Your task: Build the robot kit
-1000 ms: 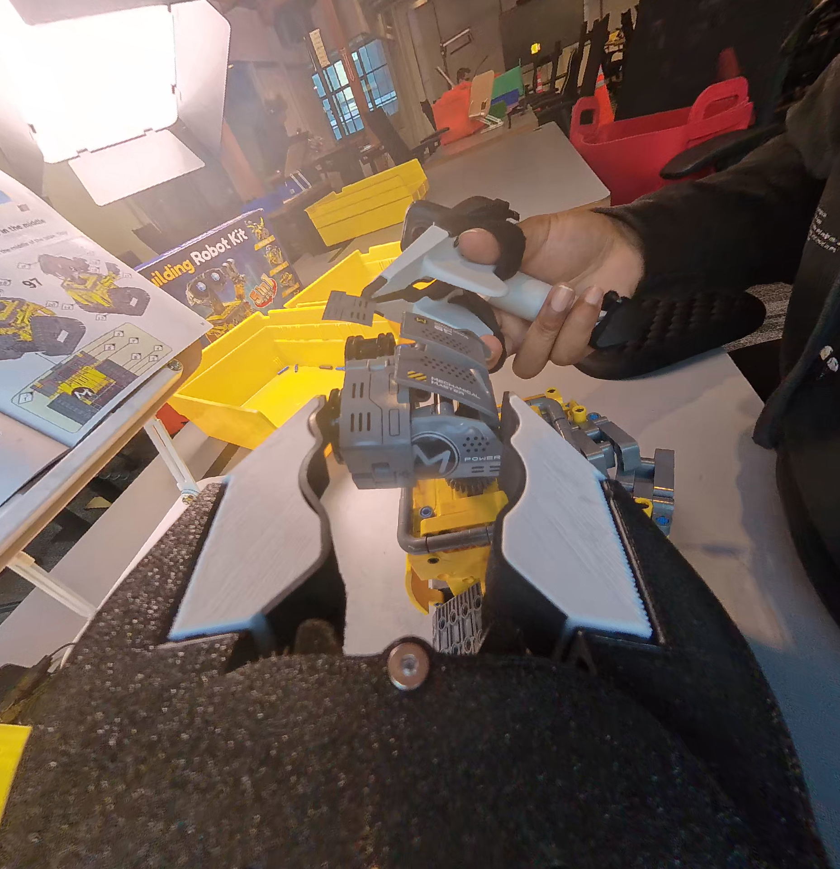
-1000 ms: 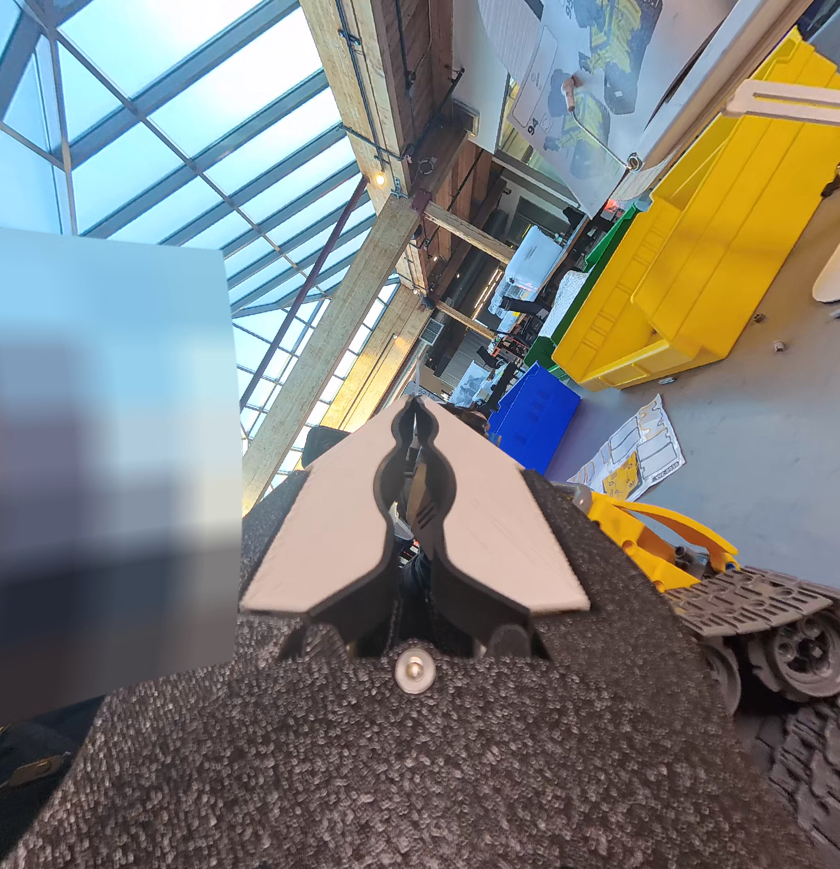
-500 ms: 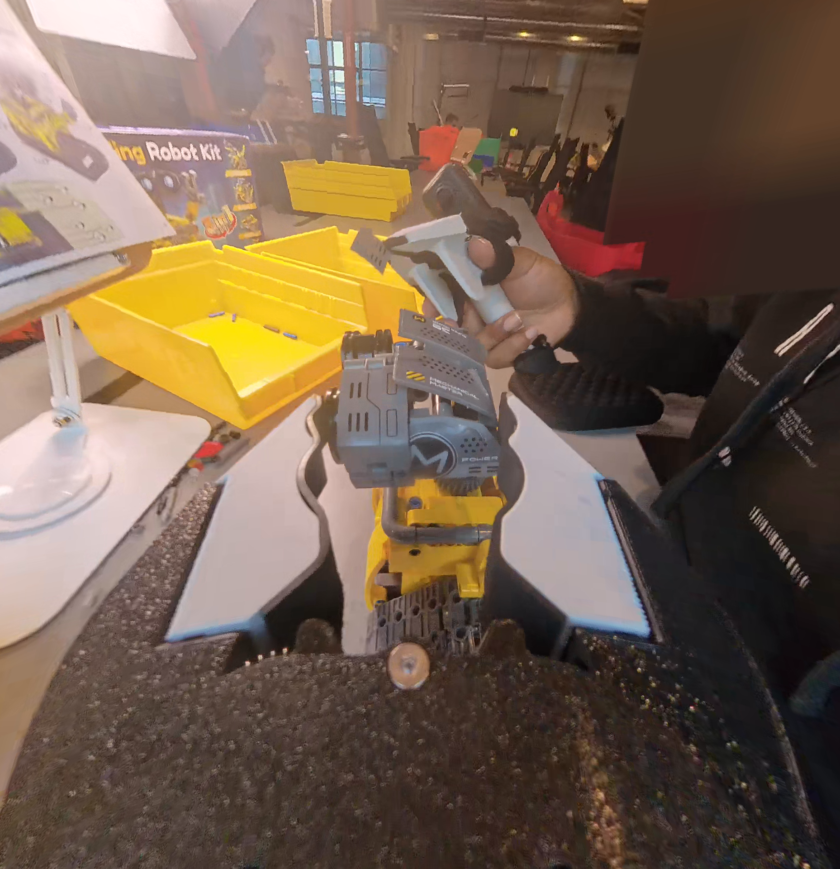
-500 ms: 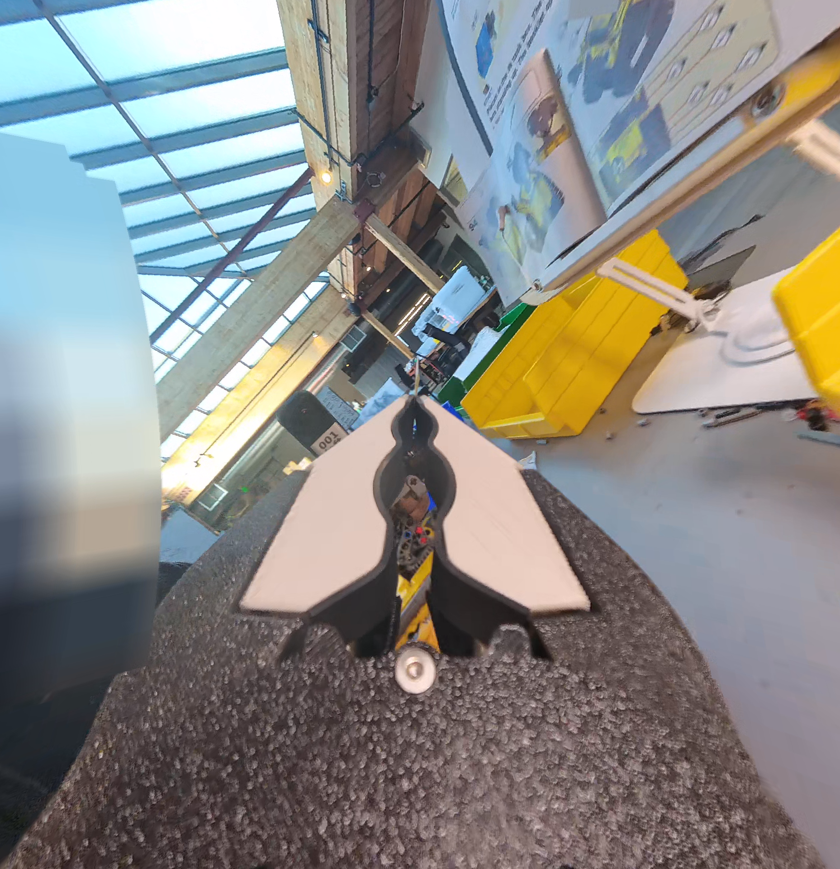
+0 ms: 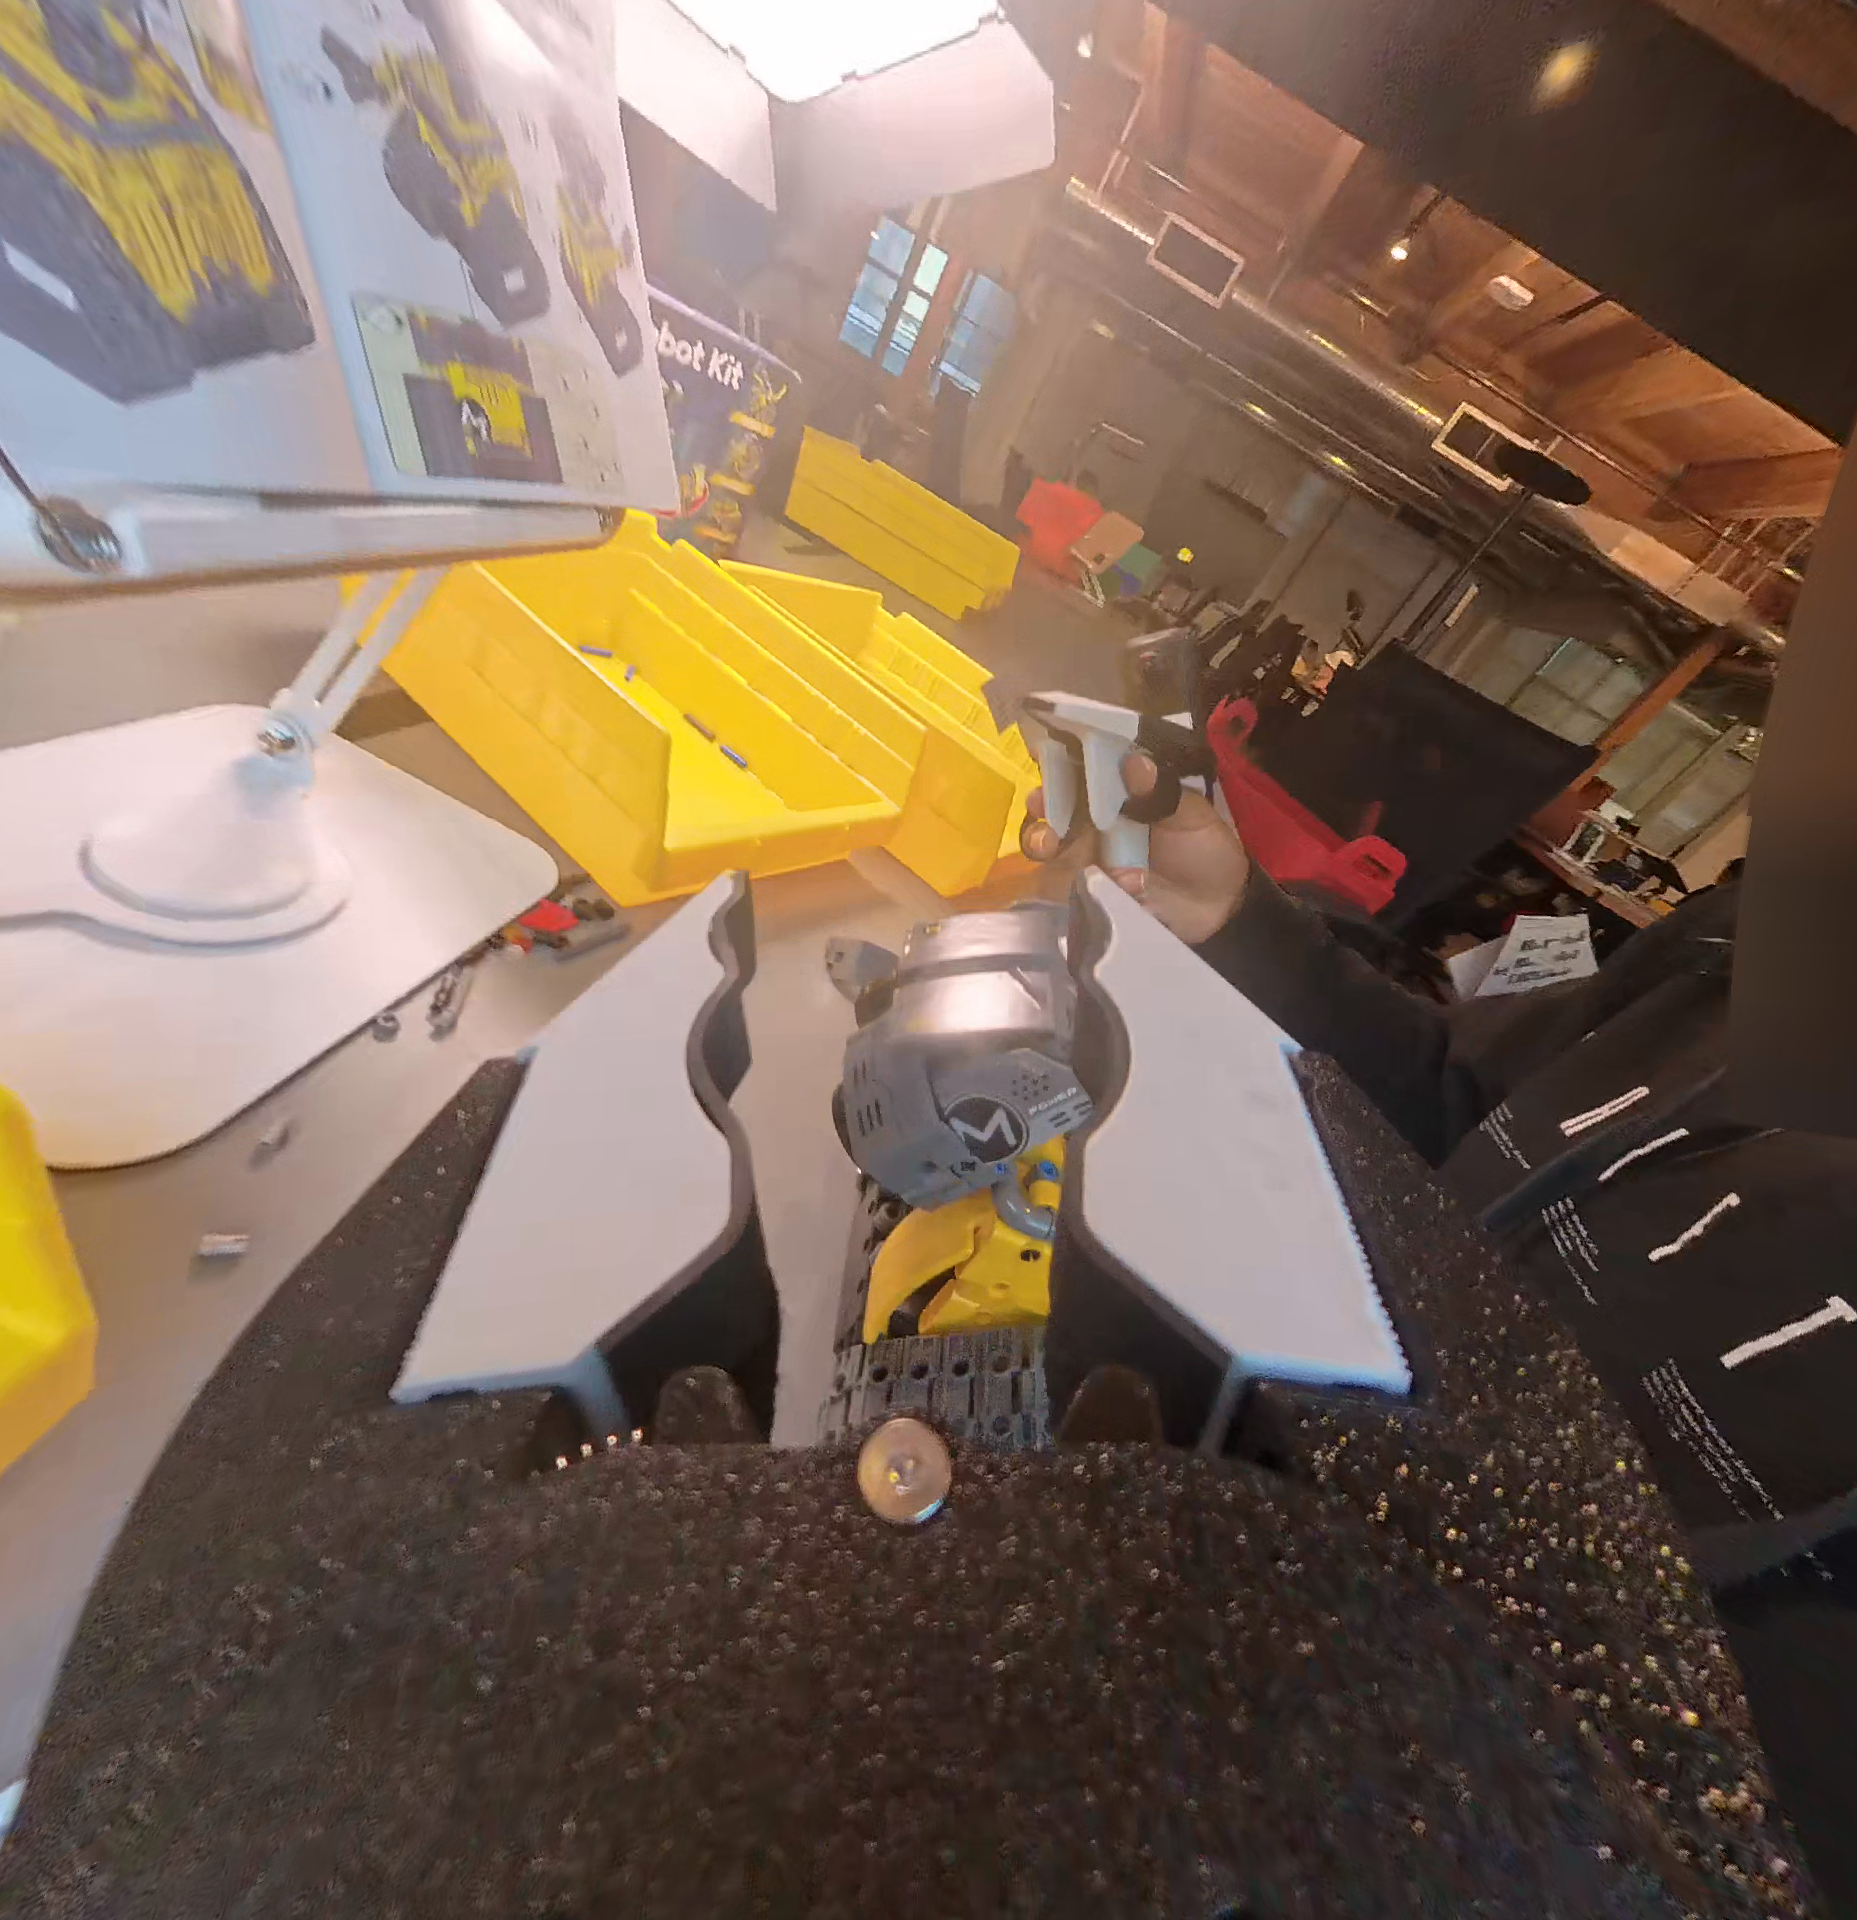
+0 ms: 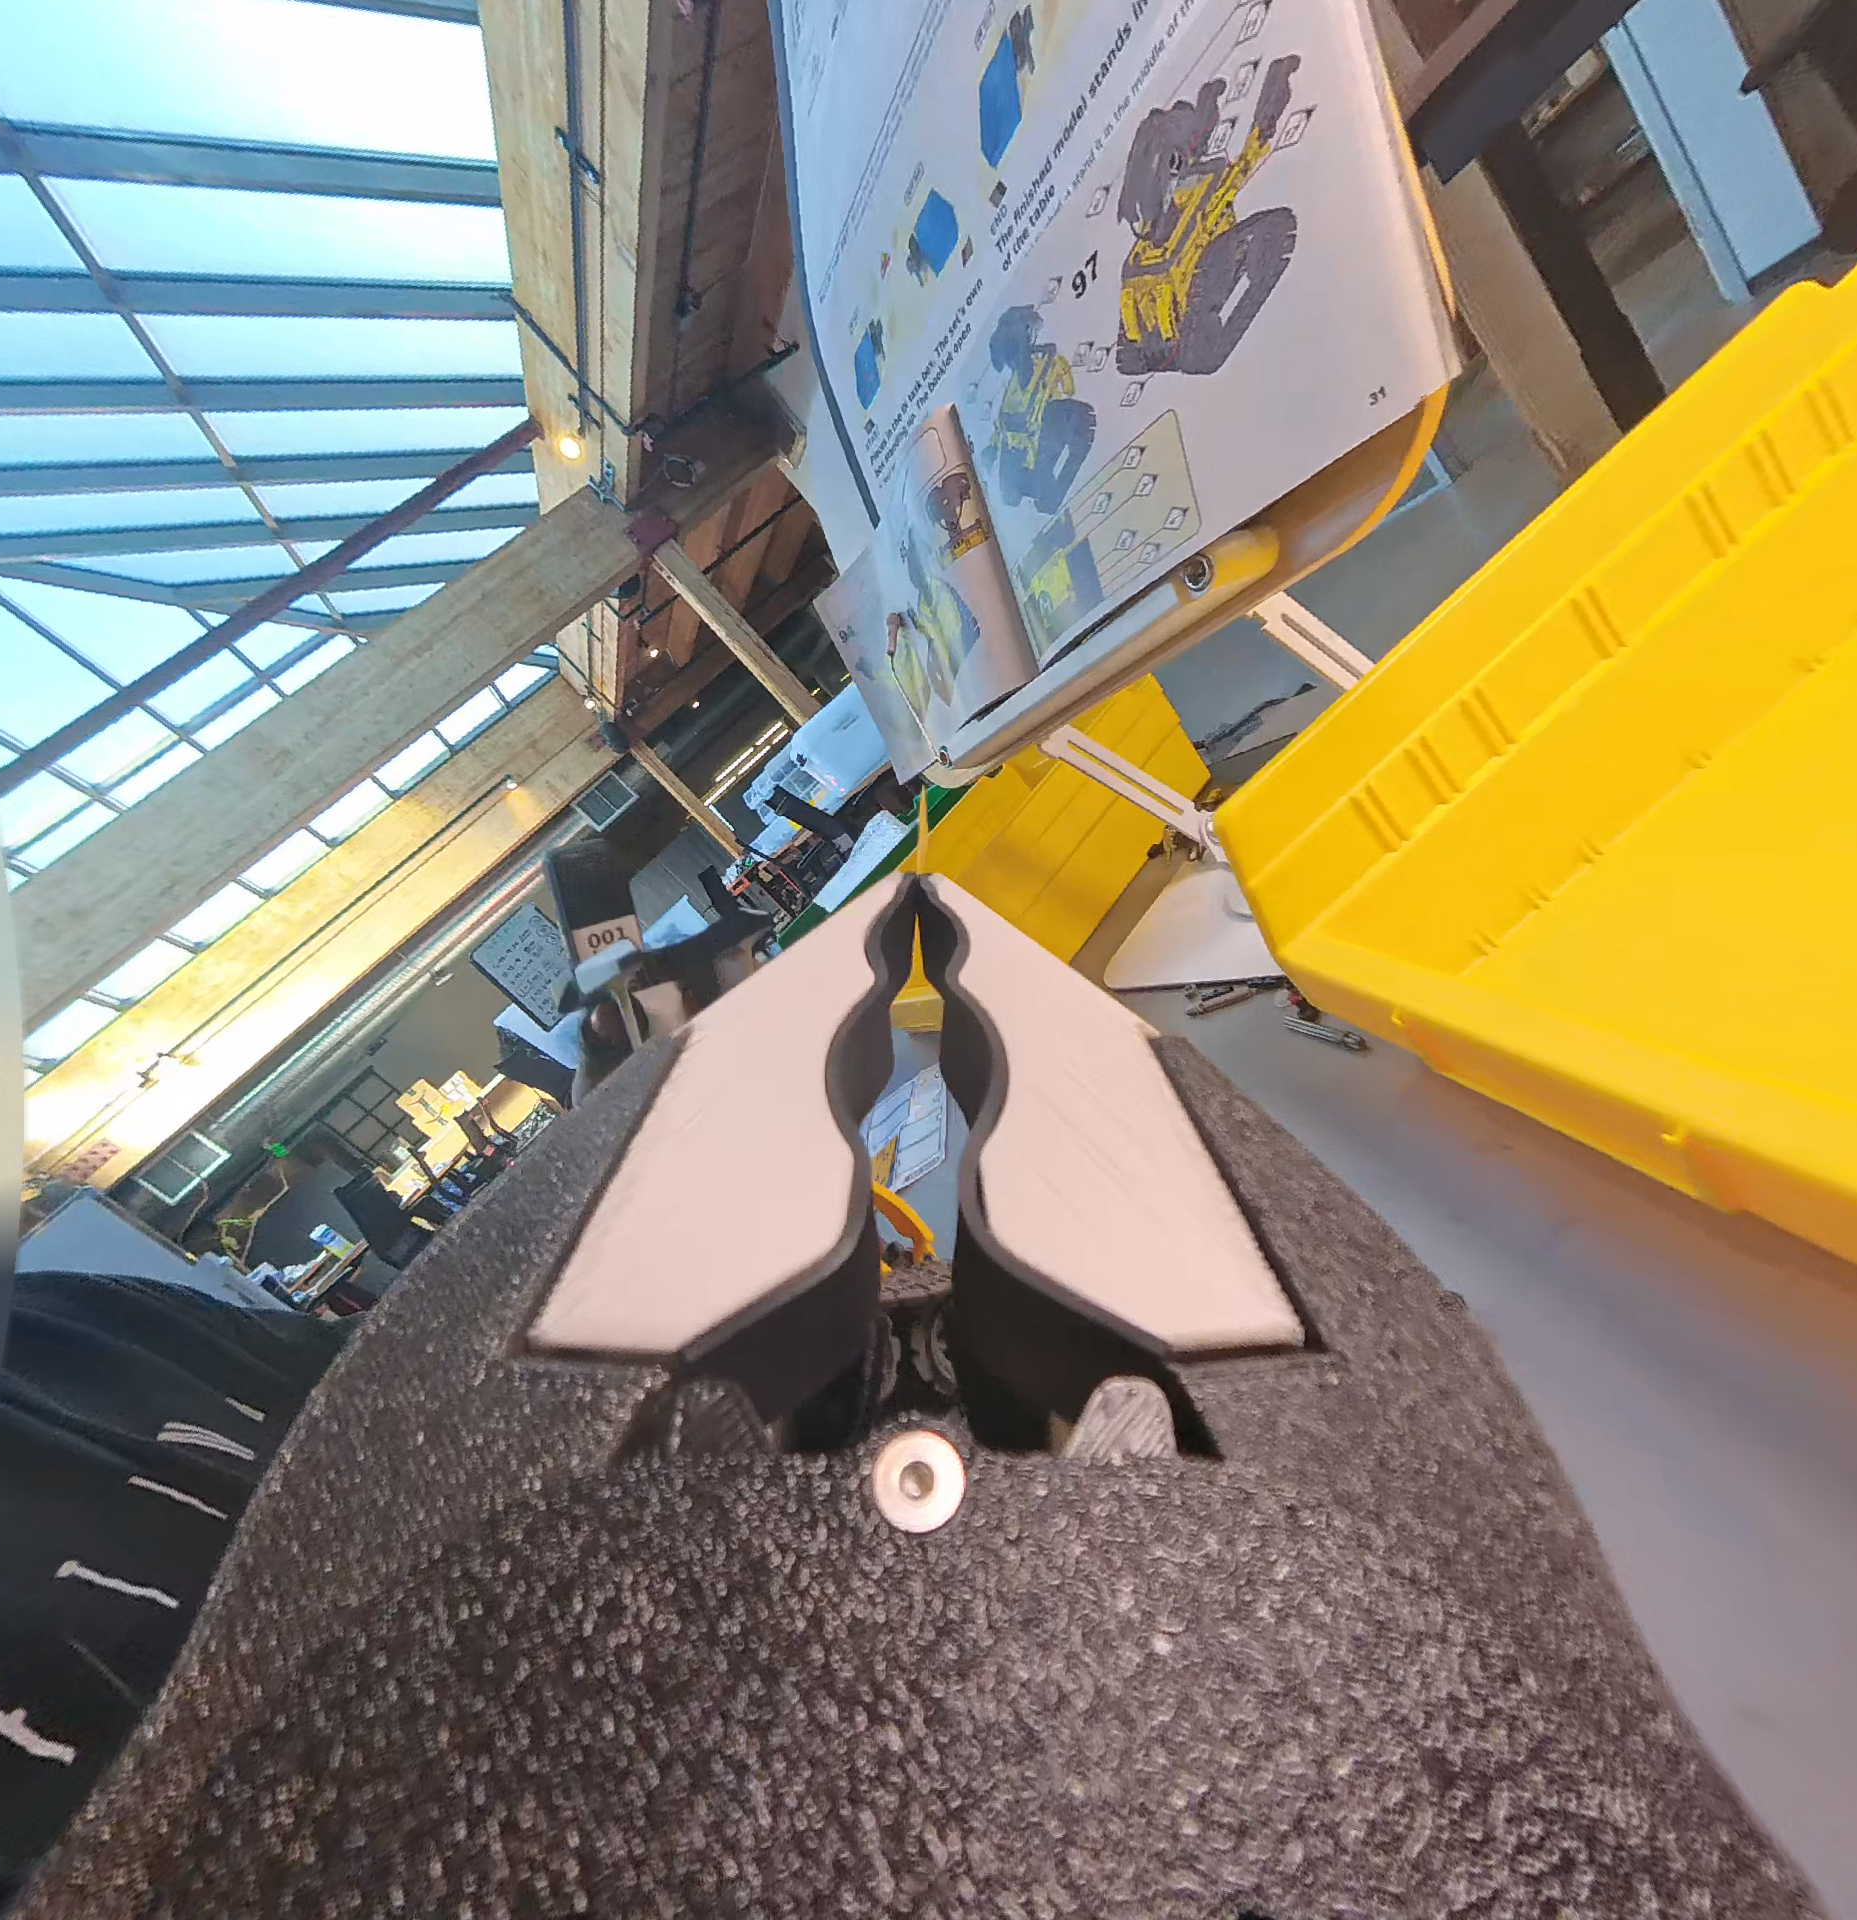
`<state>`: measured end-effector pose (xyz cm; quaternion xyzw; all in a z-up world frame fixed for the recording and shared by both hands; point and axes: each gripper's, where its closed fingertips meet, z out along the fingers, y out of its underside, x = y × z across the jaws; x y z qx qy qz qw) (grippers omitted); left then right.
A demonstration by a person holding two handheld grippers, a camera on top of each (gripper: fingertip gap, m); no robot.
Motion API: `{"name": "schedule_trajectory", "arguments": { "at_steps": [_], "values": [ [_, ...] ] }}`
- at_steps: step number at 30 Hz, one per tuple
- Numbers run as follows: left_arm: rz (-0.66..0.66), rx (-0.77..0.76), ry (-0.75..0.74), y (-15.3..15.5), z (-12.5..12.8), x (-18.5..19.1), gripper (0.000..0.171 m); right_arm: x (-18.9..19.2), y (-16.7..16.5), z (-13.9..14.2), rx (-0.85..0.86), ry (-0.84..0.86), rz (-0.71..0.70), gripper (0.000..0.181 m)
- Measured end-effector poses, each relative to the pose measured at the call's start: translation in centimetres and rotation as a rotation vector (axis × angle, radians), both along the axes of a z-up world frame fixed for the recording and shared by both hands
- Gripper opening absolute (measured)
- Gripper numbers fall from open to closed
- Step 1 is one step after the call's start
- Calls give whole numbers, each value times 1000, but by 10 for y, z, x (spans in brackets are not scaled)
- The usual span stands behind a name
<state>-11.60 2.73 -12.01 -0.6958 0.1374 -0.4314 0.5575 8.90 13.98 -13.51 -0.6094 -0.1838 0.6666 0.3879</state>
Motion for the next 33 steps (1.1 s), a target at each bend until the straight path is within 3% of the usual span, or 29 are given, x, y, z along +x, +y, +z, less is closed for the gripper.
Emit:
{"name": "schedule_trajectory", "arguments": {
  "at_steps": [8, 14, 18, 23, 26, 33],
  "values": [
    [-54, 80, 73, 3, 22, 25, 52, -5, -12, -11, 67, -47, 67, 0],
    [-122, 96, 265, -2, 7, 61, 48, -17, -37, -15, 230, -163, 152, 0],
    [-146, 133, 383, -12, 2, 74, 47, -25, -64, -22, 329, -266, 281, 0],
    [-138, 133, 397, -21, 0, 76, 47, -31, -87, -37, 342, -344, 397, 0],
    [-139, 138, 423, -25, -4, 78, 46, -35, -100, -29, 390, -325, 434, 0],
    [-100, 187, 432, -32, 5, 71, 43, -48, -113, -16, 849, -446, 365, 0]
  ]
}}
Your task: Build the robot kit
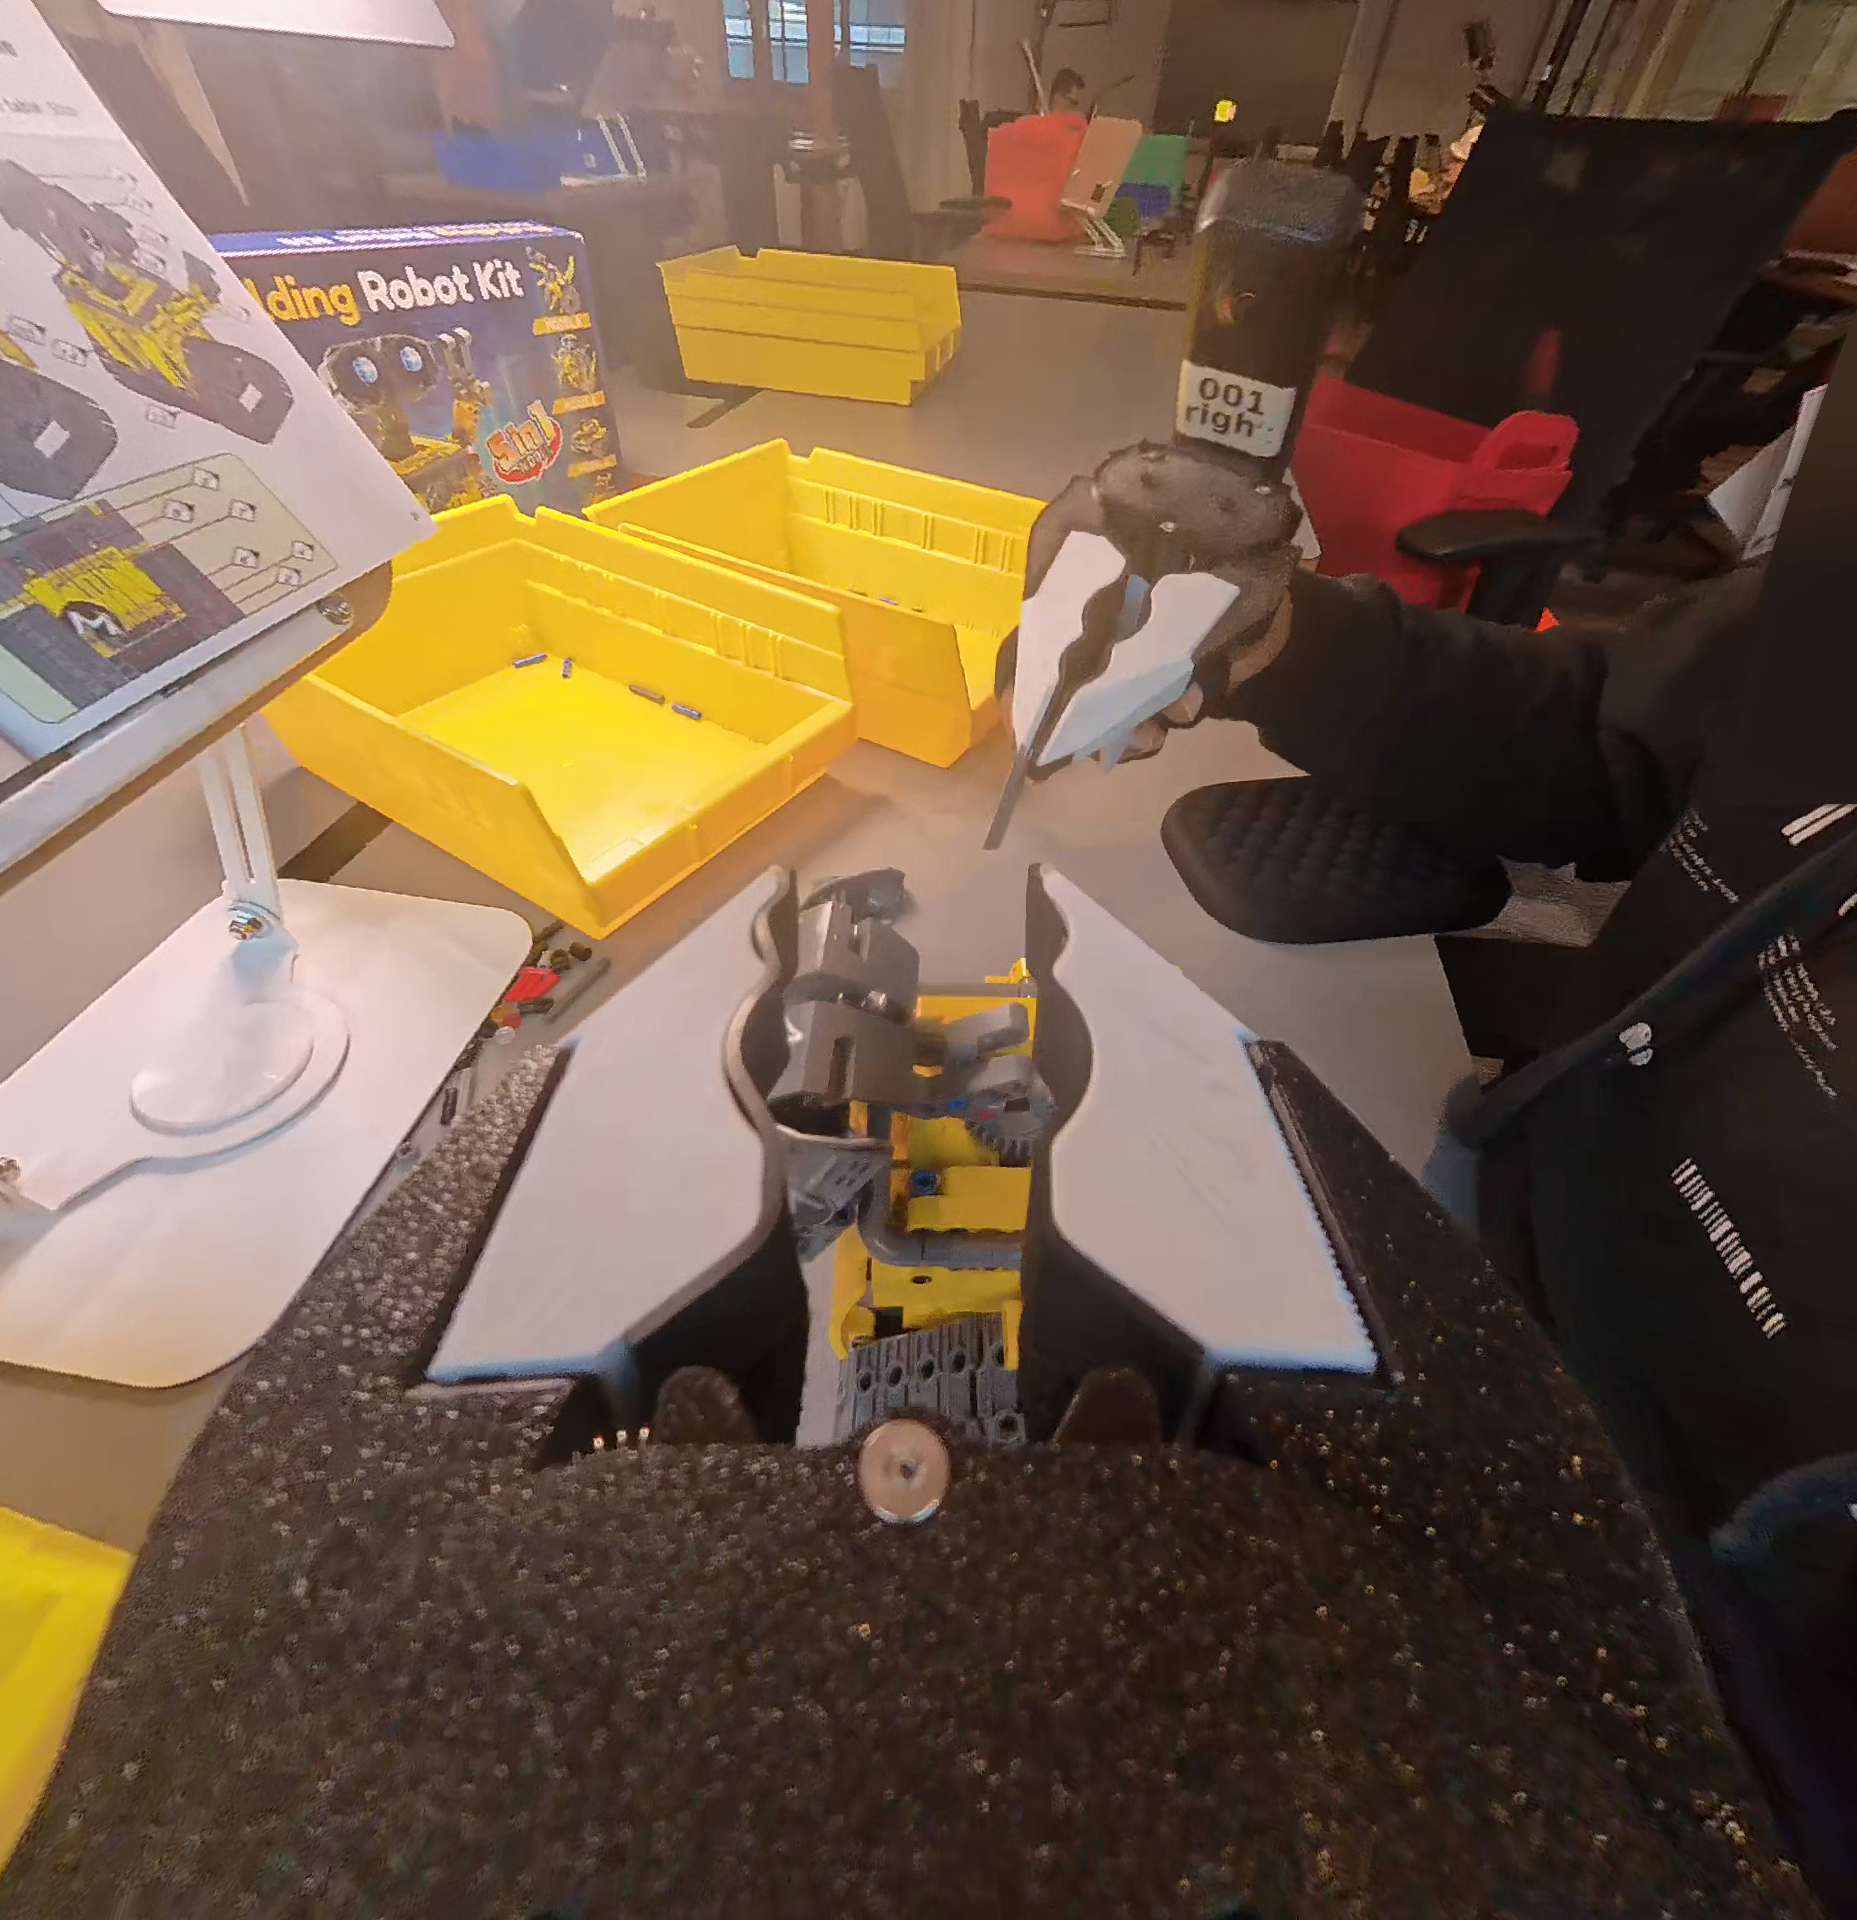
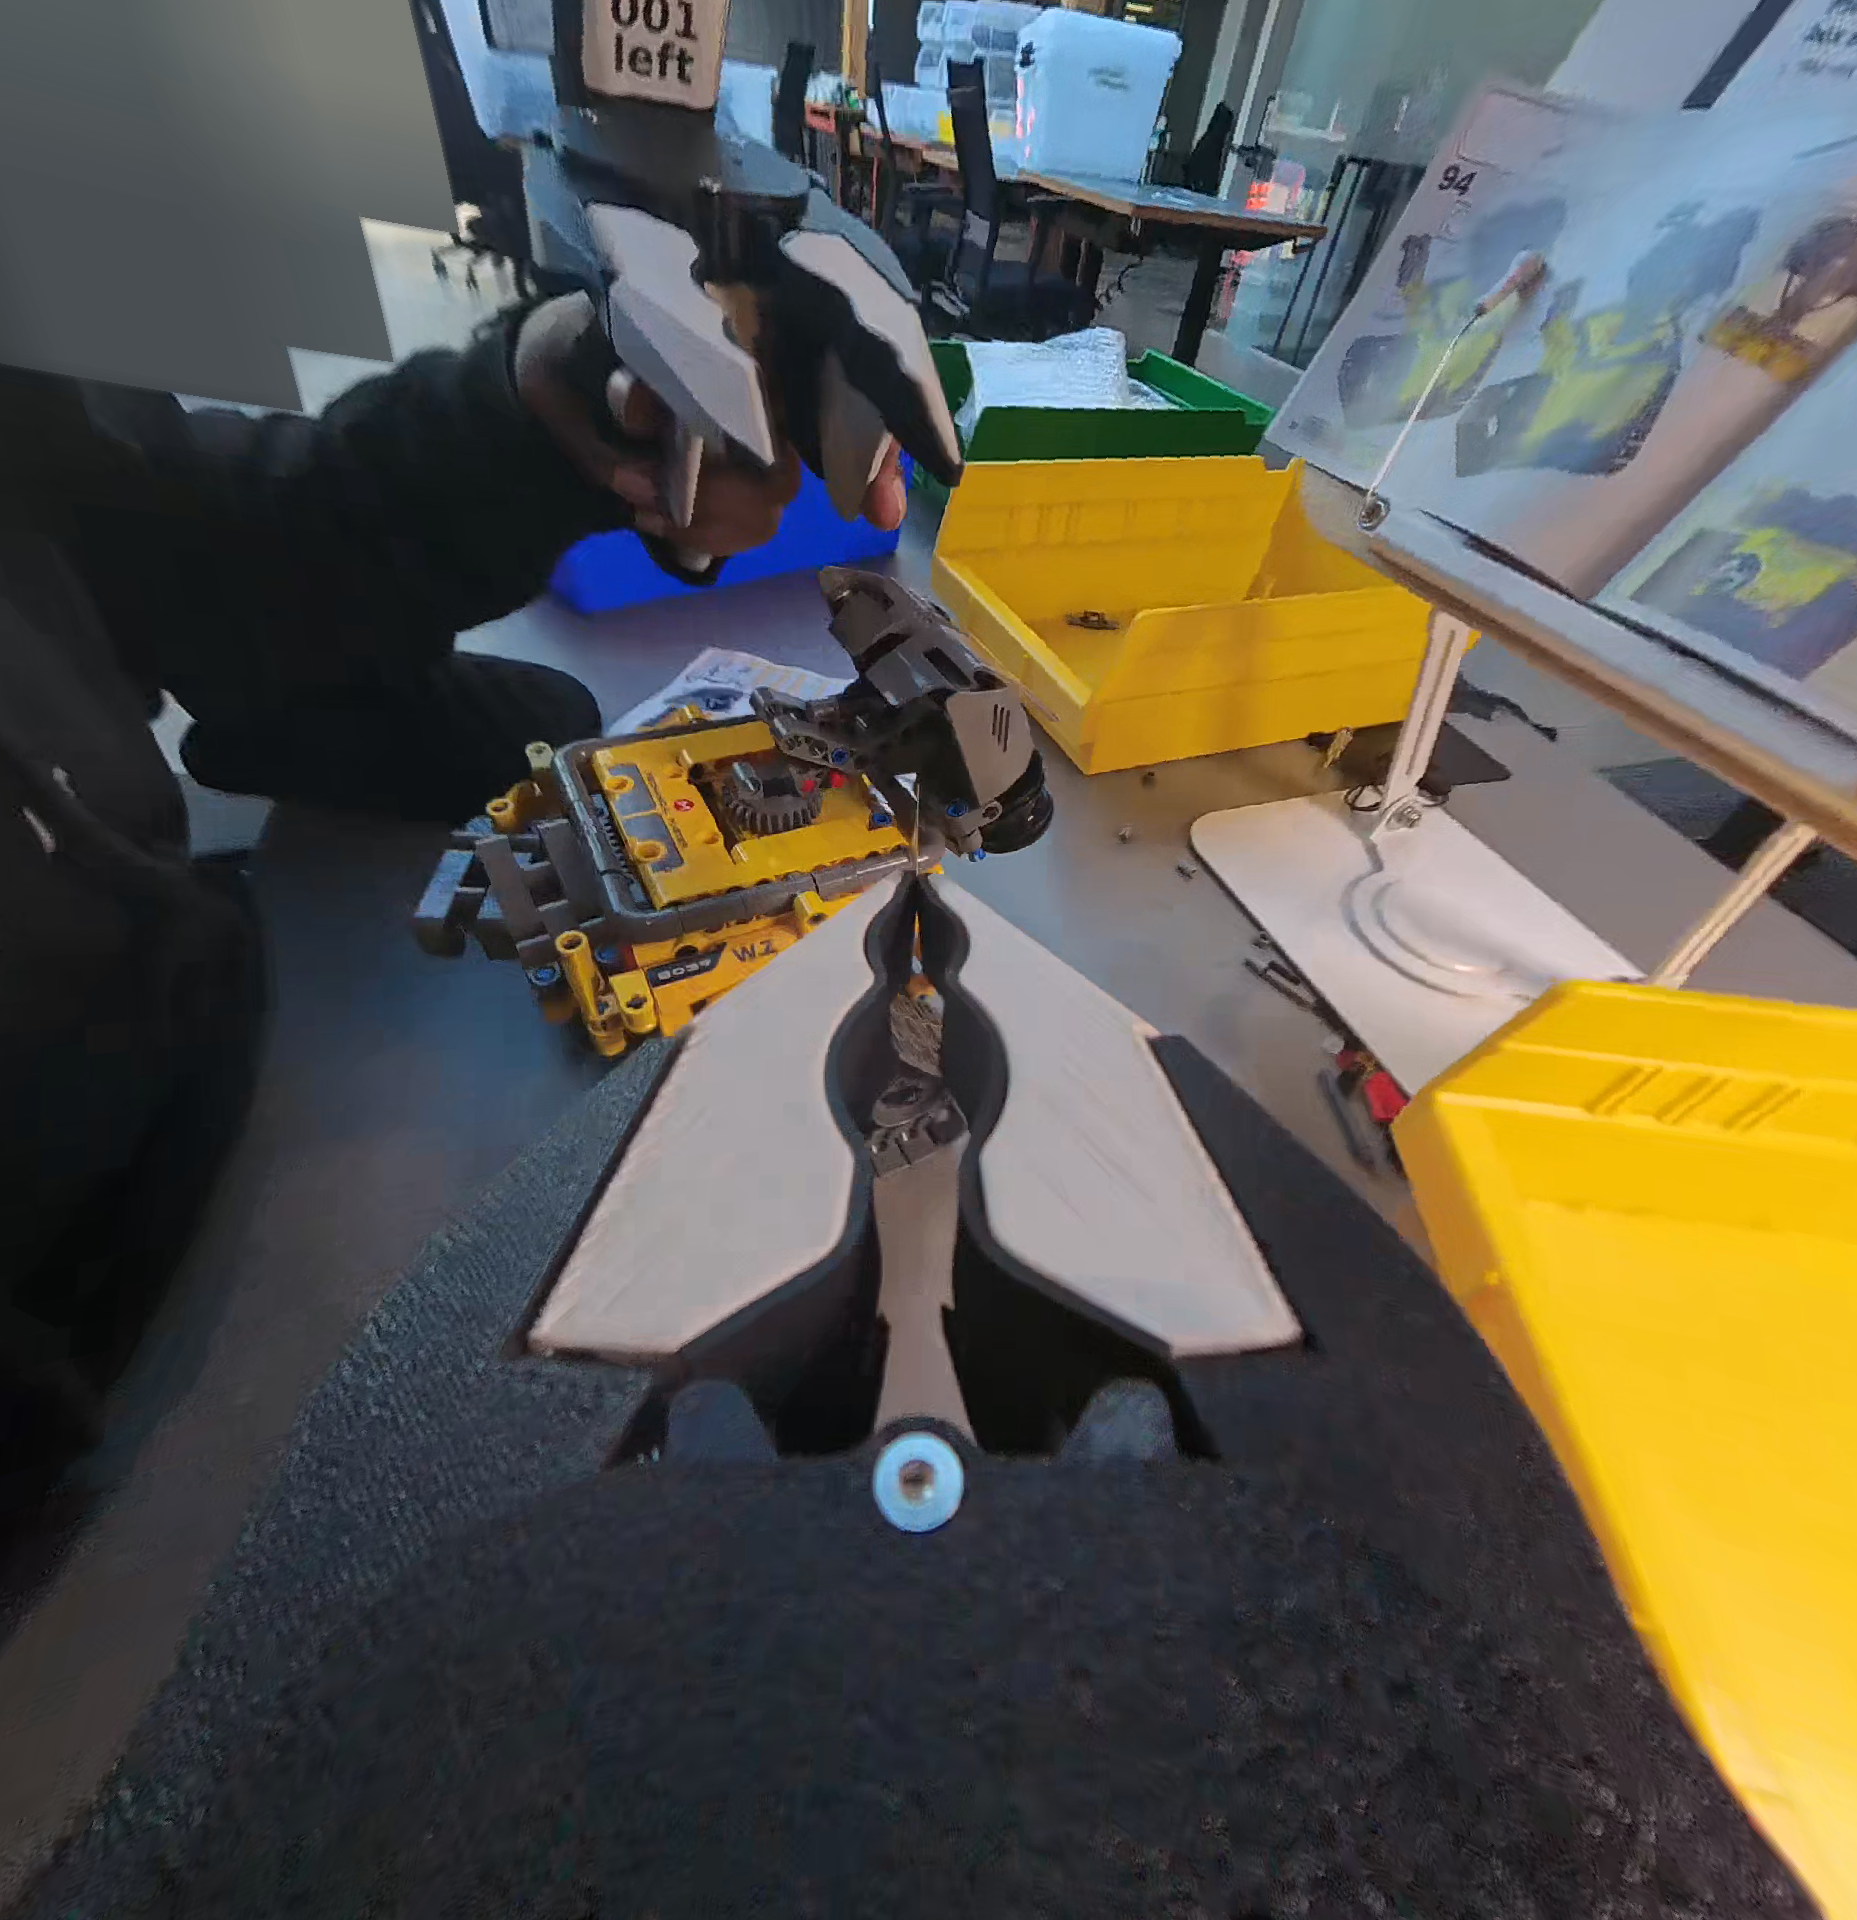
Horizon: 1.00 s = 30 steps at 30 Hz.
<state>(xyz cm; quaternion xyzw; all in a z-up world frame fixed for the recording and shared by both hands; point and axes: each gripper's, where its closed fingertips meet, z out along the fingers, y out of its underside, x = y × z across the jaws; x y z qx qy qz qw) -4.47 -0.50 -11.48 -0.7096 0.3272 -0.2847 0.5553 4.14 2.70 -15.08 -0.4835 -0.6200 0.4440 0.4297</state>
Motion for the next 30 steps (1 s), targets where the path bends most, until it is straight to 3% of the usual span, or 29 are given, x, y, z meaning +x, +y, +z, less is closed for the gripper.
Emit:
{"name": "schedule_trajectory", "arguments": {
  "at_steps": [3, 8, 14, 19, 21, 23, 26, 28, 30],
  "values": [
    [46, 18, -20, -4, 3, -14, 42, -3, -1, -2, 166, -21, -14, 0],
    [37, 50, -21, -18, 2, -18, 39, -13, -12, 23, 468, 95, -9, 0],
    [34, 40, -134, -29, 16, -30, 35, -55, -35, 53, 876, 188, 36, 0],
    [189, 229, 172, -38, 5, -53, 26, -103, -55, 49, 1100, 195, 143, 0],
    [256, 206, 243, -42, -6, -66, 25, -122, -61, 44, 1165, 192, 177, 0],
    [260, 60, 97, -49, -15, -75, 38, -140, -68, 42, 1233, 207, 210, 0],
    [193, -122, -274, -60, -11, -85, 65, -161, -83, 38, 1314, 231, 278, 0],
    [181, -147, -413, -65, -7, -93, 68, -174, -92, 34, 1361, 252, 319, 0],
    [189, -163, -461, -68, -9, -101, 67, -184, -101, 30, 1393, 264, 361, 0]
  ]
}}
